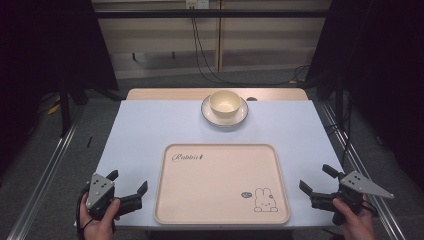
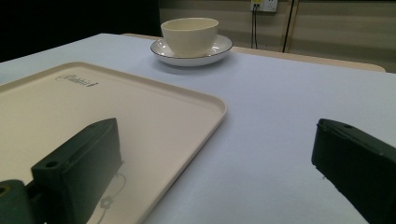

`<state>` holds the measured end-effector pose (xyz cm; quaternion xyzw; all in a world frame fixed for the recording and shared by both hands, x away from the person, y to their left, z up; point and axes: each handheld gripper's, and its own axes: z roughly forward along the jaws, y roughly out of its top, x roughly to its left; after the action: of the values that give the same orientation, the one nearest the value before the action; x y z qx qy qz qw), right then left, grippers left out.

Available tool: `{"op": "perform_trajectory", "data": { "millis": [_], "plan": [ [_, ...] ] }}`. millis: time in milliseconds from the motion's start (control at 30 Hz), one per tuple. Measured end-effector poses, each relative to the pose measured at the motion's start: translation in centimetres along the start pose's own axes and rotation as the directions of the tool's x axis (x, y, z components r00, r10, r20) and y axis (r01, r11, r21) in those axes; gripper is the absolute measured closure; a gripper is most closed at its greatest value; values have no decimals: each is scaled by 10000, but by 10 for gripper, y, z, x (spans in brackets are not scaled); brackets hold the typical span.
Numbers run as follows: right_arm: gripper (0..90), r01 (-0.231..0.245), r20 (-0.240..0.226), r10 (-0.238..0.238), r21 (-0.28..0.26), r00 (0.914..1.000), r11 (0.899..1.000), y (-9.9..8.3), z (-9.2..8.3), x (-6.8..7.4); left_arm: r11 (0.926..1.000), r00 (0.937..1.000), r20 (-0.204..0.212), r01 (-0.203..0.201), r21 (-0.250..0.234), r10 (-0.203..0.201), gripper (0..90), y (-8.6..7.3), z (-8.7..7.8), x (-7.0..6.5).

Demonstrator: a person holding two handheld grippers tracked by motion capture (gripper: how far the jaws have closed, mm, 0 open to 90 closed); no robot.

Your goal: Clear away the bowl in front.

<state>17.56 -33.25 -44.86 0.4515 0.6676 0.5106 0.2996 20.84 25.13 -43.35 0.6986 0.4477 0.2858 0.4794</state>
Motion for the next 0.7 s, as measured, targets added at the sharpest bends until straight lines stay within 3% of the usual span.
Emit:
{"op": "perform_trajectory", "data": {
  "millis": [333, 700],
  "plan": [
    [12, 348, -257, -338, 395, 9991, 9986, -3, 5, 3, 9999, 9998, 166, 115, 1, -115, 19, 0, 0, -1],
    [12, 325, -271, -317, 299, 9991, 9990, -3, 5, 4, 9998, 9985, 509, 190, -74, -186, 24, 2, 3, -6]
  ]
}}
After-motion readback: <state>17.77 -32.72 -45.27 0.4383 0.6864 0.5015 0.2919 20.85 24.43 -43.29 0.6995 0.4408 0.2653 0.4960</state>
